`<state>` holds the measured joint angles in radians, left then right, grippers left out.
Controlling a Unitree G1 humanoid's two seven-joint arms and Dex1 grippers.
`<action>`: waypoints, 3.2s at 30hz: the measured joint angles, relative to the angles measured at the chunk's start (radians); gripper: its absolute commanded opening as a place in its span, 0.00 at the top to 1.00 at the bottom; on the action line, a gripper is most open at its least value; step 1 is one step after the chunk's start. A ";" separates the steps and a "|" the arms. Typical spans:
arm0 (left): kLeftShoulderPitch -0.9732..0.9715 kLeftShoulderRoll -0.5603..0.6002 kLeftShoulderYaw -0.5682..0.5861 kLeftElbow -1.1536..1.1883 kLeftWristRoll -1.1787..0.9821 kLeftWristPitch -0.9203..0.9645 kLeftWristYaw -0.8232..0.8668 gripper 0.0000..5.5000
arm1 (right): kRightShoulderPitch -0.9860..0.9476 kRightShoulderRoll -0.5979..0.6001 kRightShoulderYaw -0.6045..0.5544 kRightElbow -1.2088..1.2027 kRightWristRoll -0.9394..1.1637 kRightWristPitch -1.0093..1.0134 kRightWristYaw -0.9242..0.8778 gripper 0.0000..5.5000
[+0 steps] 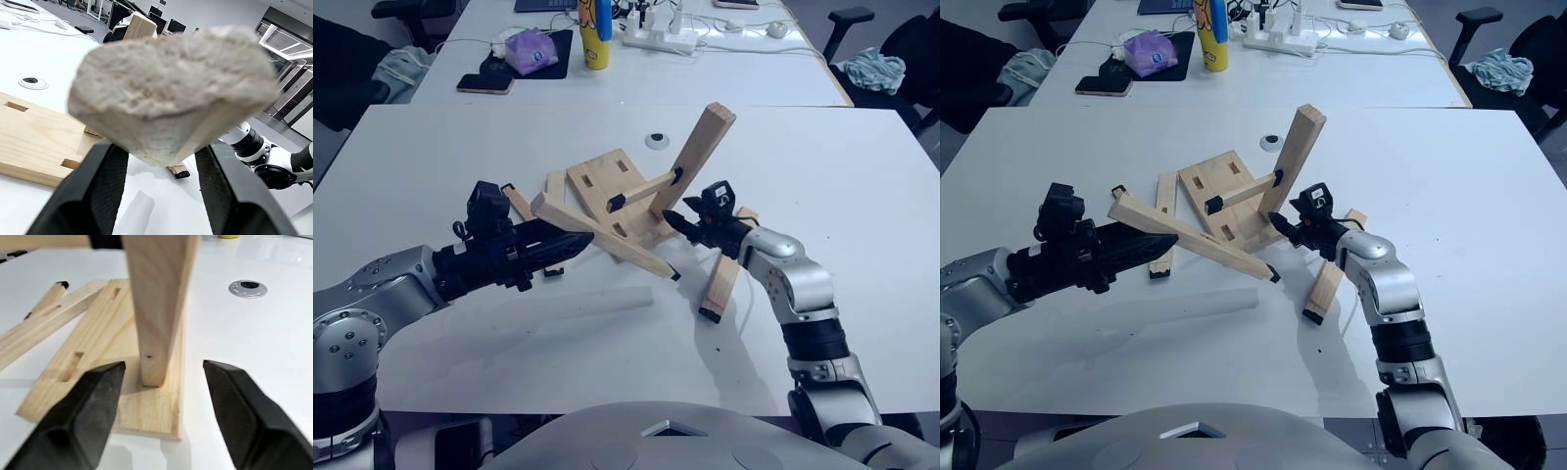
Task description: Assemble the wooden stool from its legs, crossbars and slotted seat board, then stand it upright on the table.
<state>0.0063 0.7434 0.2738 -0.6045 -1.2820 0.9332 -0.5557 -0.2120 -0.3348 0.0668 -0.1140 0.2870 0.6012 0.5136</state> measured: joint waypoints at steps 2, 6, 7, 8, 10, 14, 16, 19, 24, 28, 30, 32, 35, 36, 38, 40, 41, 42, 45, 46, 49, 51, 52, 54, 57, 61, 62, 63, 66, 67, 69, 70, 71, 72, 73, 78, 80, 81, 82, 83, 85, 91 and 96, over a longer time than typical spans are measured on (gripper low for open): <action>0.021 0.001 0.008 0.000 0.004 -0.003 -0.005 0.62 | 0.055 -0.010 -0.027 -0.064 0.039 0.012 0.014 0.31; 0.052 0.018 0.030 0.002 0.012 -0.005 -0.025 0.62 | 0.207 -0.044 -0.040 -0.137 0.079 0.015 0.071 0.31; 0.057 0.026 0.040 0.005 0.019 -0.007 -0.037 0.62 | 0.244 -0.041 -0.037 -0.141 0.085 0.007 0.085 0.34; 0.058 0.035 0.046 0.011 0.029 -0.008 -0.044 0.62 | 0.262 -0.035 -0.030 -0.141 0.090 -0.006 0.091 0.36; 0.056 0.053 0.051 0.028 0.042 -0.011 -0.063 0.62 | 0.272 0.001 -0.021 -0.140 0.115 -0.027 0.095 0.41; 0.030 0.079 0.052 0.069 0.099 -0.024 -0.098 0.62 | 0.254 0.110 0.000 -0.109 0.122 -0.086 0.068 0.51; 0.015 0.094 0.052 0.082 0.116 -0.025 -0.115 0.62 | 0.246 0.134 0.003 -0.099 0.121 -0.114 0.055 0.57; -0.015 0.104 0.051 0.095 0.125 -0.027 -0.145 0.62 | 0.220 0.167 0.013 -0.047 0.101 -0.161 0.030 0.66; -0.047 0.107 0.049 0.122 0.156 -0.029 -0.164 0.62 | 0.154 0.190 0.028 0.096 0.021 -0.252 -0.015 0.79; -0.071 0.107 0.040 0.137 0.177 -0.031 -0.180 0.62 | 0.129 0.201 0.045 0.186 -0.025 -0.318 -0.026 0.91; -0.089 0.107 0.037 0.142 0.193 -0.038 -0.183 0.62 | 0.121 0.202 0.053 0.205 -0.041 -0.333 -0.032 0.97; -0.114 0.107 0.025 0.145 0.223 -0.053 -0.183 0.62 | 0.112 0.202 0.061 0.216 -0.055 -0.336 -0.042 1.00; -0.141 0.102 0.002 0.141 0.264 -0.071 -0.171 0.62 | 0.108 0.199 0.076 0.220 -0.081 -0.336 -0.053 1.00; -0.147 0.099 -0.008 0.134 0.272 -0.073 -0.170 0.62 | 0.108 0.199 0.080 0.220 -0.085 -0.336 -0.054 1.00; -0.153 0.098 -0.031 0.122 0.300 -0.083 -0.170 0.62 | 0.108 0.200 0.088 0.219 -0.087 -0.336 -0.058 1.00; -0.158 0.099 -0.053 0.118 0.335 -0.096 -0.174 0.62 | 0.108 0.200 0.097 0.219 -0.088 -0.336 -0.060 1.00; -0.158 0.100 -0.067 0.117 0.359 -0.102 -0.176 0.62 | 0.108 0.201 0.100 0.219 -0.088 -0.336 -0.060 1.00; -0.158 0.103 -0.085 0.117 0.388 -0.110 -0.179 0.62 | 0.107 0.201 0.102 0.219 -0.089 -0.336 -0.060 1.00; -0.162 0.106 -0.102 0.118 0.425 -0.127 -0.197 0.62 | 0.103 0.198 0.108 0.221 -0.094 -0.336 -0.060 1.00; -0.162 0.107 -0.105 0.119 0.432 -0.132 -0.203 0.62 | 0.102 0.197 0.109 0.221 -0.094 -0.336 -0.060 1.00; -0.162 0.114 -0.104 0.129 0.451 -0.142 -0.225 0.62 | 0.100 0.194 0.112 0.223 -0.095 -0.336 -0.060 1.00; -0.162 0.122 -0.098 0.139 0.468 -0.153 -0.234 0.62 | 0.098 0.192 0.113 0.224 -0.097 -0.336 -0.059 1.00; -0.164 0.125 -0.096 0.146 0.482 -0.160 -0.236 0.62 | 0.096 0.189 0.115 0.226 -0.099 -0.336 -0.057 1.00; -0.168 0.126 -0.099 0.154 0.513 -0.179 -0.242 0.62 | 0.092 0.186 0.116 0.229 -0.102 -0.336 -0.053 1.00; -0.170 0.127 -0.108 0.162 0.546 -0.204 -0.253 0.62 | 0.088 0.181 0.117 0.233 -0.102 -0.336 -0.047 1.00; -0.200 0.127 -0.154 0.181 0.593 -0.245 -0.287 0.62 | 0.083 0.175 0.119 0.240 -0.102 -0.336 -0.039 1.00; -0.206 0.127 -0.165 0.187 0.601 -0.251 -0.294 0.62 | 0.082 0.175 0.119 0.240 -0.102 -0.336 -0.038 1.00; -0.216 0.127 -0.184 0.199 0.617 -0.262 -0.309 0.62 | 0.080 0.174 0.120 0.242 -0.102 -0.336 -0.036 1.00; -0.284 0.142 -0.257 0.255 0.691 -0.320 -0.378 0.62 | 0.078 0.172 0.120 0.244 -0.102 -0.334 -0.032 1.00; -0.310 0.150 -0.279 0.276 0.716 -0.339 -0.402 0.62 | 0.077 0.172 0.121 0.244 -0.103 -0.333 -0.032 1.00; -0.353 0.164 -0.307 0.316 0.747 -0.356 -0.441 0.62 | 0.076 0.172 0.124 0.243 -0.103 -0.332 -0.032 1.00; -0.382 0.176 -0.321 0.347 0.763 -0.353 -0.466 0.62 | 0.076 0.172 0.128 0.243 -0.103 -0.332 -0.032 1.00; -0.402 0.182 -0.330 0.367 0.773 -0.347 -0.483 0.62 | 0.076 0.172 0.131 0.242 -0.103 -0.332 -0.032 1.00; -0.411 0.186 -0.332 0.377 0.773 -0.340 -0.494 0.62 | 0.076 0.173 0.133 0.241 -0.103 -0.332 -0.032 1.00; -0.427 0.188 -0.331 0.389 0.772 -0.324 -0.511 0.62 | 0.076 0.172 0.134 0.240 -0.103 -0.332 -0.032 1.00; -0.477 0.206 -0.330 0.414 0.766 -0.280 -0.569 0.62 | 0.078 0.172 0.134 0.238 -0.103 -0.332 -0.034 1.00; -0.508 0.206 -0.331 0.440 0.767 -0.277 -0.591 0.62 | 0.079 0.173 0.135 0.237 -0.103 -0.332 -0.034 1.00; -0.522 0.206 -0.333 0.453 0.774 -0.278 -0.603 0.62 | 0.079 0.173 0.135 0.237 -0.103 -0.332 -0.034 1.00; -0.538 0.207 -0.338 0.470 0.779 -0.281 -0.615 0.62 | 0.080 0.173 0.135 0.237 -0.103 -0.332 -0.034 1.00; -0.557 0.207 -0.348 0.487 0.793 -0.289 -0.628 0.62 | 0.079 0.173 0.135 0.237 -0.103 -0.332 -0.034 1.00; -0.605 0.207 -0.382 0.531 0.833 -0.313 -0.662 0.62 | 0.078 0.172 0.137 0.238 -0.103 -0.331 -0.034 1.00; -0.712 0.205 -0.464 0.634 0.923 -0.368 -0.761 0.62 | 0.070 0.166 0.145 0.239 -0.103 -0.323 -0.032 1.00; -0.766 0.183 -0.505 0.688 0.972 -0.410 -0.812 0.62 | 0.064 0.164 0.148 0.233 -0.103 -0.304 -0.031 1.00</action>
<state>-0.7601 0.9265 -0.2313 0.0831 -0.3100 0.5228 -1.3677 -0.1477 -0.1704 0.2147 0.1190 0.1843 0.2971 0.4824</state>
